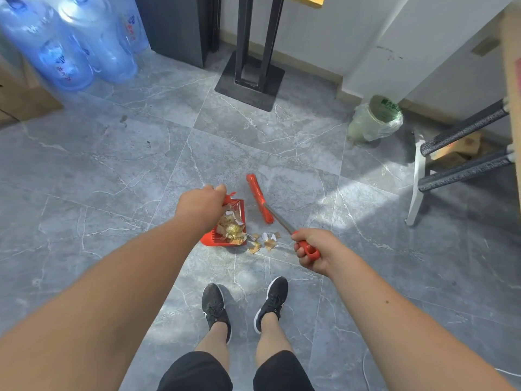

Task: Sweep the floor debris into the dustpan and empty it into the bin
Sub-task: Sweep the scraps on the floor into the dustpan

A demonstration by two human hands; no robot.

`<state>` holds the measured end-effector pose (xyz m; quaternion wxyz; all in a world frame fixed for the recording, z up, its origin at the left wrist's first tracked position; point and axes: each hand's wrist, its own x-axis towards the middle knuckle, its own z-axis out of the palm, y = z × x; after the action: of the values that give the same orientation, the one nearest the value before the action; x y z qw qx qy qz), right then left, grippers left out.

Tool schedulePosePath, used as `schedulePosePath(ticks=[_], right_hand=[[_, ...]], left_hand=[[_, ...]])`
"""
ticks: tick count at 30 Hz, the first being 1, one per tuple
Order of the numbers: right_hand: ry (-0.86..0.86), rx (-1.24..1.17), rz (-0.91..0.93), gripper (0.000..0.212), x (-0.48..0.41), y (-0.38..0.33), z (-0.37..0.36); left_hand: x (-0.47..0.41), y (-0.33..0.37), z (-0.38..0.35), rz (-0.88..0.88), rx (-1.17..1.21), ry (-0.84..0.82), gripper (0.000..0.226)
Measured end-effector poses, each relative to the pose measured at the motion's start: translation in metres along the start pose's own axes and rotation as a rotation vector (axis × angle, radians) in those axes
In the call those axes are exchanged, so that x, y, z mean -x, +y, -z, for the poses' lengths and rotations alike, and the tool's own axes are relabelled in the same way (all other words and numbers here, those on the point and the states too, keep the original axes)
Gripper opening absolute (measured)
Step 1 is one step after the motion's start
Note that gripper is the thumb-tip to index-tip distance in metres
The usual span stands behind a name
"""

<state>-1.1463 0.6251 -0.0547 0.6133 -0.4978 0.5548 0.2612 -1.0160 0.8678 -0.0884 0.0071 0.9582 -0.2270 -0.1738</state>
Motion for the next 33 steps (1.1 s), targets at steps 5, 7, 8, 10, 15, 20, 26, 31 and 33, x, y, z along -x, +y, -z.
schedulePosePath(ticks=[5,7,8,10,15,20,26,31,33], right_hand=[[0.070,0.006,-0.009,0.009,-0.005,0.007,0.004],[0.097,-0.012,-0.013,0.011,-0.007,0.011,0.003],[0.106,-0.025,-0.017,0.013,-0.008,0.013,0.002],[0.119,-0.064,-0.030,0.015,-0.008,0.017,0.000],[0.134,-0.213,-0.055,0.017,-0.008,0.030,-0.002],[0.140,-0.367,-0.090,0.021,-0.018,0.049,-0.008],[0.110,-0.465,-0.164,0.030,-0.031,0.059,-0.031],[0.089,-0.405,-0.165,0.024,-0.025,0.056,-0.048],[0.099,-0.390,-0.148,0.025,-0.023,0.054,-0.057]], left_hand=[[0.002,-0.001,0.000,0.018,-0.001,-0.004,0.031],[0.002,0.002,0.000,0.013,0.008,-0.015,0.034],[0.002,0.005,0.000,0.006,0.011,-0.019,0.035],[0.003,0.009,0.001,-0.008,0.021,-0.029,0.037],[0.004,0.010,0.001,-0.017,0.052,-0.044,0.036],[-0.001,-0.008,0.006,-0.032,0.060,-0.050,0.035],[0.004,-0.028,0.003,-0.115,0.007,-0.088,0.046],[0.001,-0.041,0.003,-0.131,-0.004,-0.093,0.044],[0.000,-0.043,0.004,-0.130,-0.023,-0.107,0.041]])
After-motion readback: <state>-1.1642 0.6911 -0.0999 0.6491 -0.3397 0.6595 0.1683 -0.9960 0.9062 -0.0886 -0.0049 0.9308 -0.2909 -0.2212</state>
